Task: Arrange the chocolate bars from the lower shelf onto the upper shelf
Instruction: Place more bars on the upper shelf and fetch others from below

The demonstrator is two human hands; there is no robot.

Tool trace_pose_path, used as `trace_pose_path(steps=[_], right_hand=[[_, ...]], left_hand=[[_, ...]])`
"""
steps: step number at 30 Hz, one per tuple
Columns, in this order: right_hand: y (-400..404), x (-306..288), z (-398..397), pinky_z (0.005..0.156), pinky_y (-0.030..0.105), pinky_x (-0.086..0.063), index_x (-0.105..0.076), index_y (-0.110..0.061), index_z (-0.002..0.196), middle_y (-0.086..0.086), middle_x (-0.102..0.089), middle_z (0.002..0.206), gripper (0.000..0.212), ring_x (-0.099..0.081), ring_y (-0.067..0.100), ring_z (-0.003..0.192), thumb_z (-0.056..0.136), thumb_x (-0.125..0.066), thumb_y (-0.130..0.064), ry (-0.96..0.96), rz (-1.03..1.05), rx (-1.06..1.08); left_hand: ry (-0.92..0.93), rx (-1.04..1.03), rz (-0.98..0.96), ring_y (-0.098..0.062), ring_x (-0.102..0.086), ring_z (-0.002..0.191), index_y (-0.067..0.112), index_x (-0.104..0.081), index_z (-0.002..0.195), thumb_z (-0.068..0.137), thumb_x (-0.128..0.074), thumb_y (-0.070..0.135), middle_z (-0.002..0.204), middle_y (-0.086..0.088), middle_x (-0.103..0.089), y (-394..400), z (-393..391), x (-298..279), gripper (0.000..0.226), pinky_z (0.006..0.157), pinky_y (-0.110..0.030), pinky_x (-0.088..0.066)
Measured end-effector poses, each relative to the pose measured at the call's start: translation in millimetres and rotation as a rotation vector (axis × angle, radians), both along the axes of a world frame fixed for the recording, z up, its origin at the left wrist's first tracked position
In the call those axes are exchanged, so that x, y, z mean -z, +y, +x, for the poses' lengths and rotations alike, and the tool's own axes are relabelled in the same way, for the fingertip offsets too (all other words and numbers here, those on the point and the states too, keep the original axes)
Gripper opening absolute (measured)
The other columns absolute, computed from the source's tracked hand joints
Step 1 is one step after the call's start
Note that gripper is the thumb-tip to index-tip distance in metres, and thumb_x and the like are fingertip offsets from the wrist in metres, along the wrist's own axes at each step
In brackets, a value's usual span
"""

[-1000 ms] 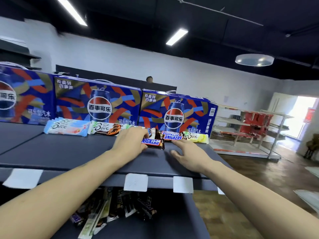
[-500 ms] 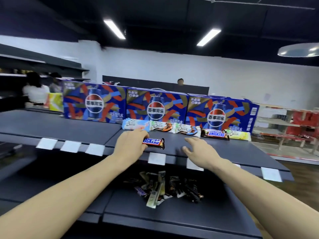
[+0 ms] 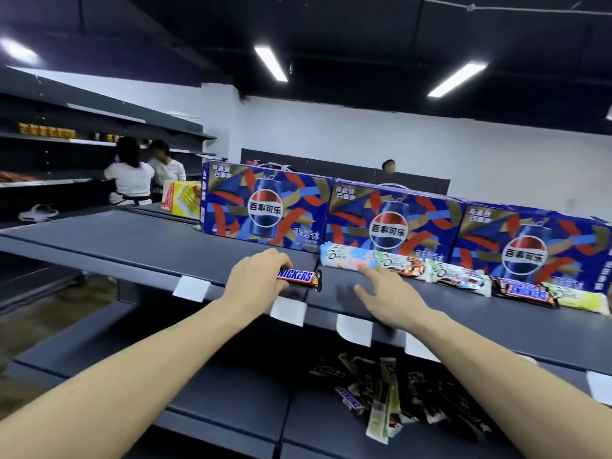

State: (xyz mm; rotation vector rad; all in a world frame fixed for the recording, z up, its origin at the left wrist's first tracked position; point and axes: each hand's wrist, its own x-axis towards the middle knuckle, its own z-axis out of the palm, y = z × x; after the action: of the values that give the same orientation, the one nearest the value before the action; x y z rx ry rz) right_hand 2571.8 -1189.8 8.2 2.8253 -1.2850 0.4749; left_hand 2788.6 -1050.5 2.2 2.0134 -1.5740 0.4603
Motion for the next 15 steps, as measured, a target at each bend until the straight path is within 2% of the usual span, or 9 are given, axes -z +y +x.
trace_pose_path(steps=[8, 15], right_hand=[[-20, 6, 103, 0.106, 0.041, -0.038, -0.041, -0.018, 0.145, 0.004, -0.044, 0.148, 0.053, -0.04, 0.026, 0.135, 0.099, -0.045, -0.043, -0.053, -0.026, 0.067], [-37, 6, 146, 0.103, 0.038, -0.041, -0.048, -0.02, 0.139, 0.004, -0.05, 0.139, 0.047, -0.044, 0.024, 0.129, 0.098, -0.047, -0.043, -0.087, -0.046, 0.105]], left_hand=[[0.038, 0.058, 0.065, -0.013, -0.057, 0.094, 0.03, -0.063, 0.102, 0.08, -0.074, 0.031, 0.104, 0.01, -0.064, -44, 112, -1, 0.025, 0.074, -0.029, -0.045], [0.1, 0.121, 0.094, -0.015, -0.057, 0.093, 0.025, -0.063, 0.097, 0.077, -0.077, 0.027, 0.102, 0.006, -0.065, -96, 157, 9, 0.024, 0.075, -0.034, -0.049]])
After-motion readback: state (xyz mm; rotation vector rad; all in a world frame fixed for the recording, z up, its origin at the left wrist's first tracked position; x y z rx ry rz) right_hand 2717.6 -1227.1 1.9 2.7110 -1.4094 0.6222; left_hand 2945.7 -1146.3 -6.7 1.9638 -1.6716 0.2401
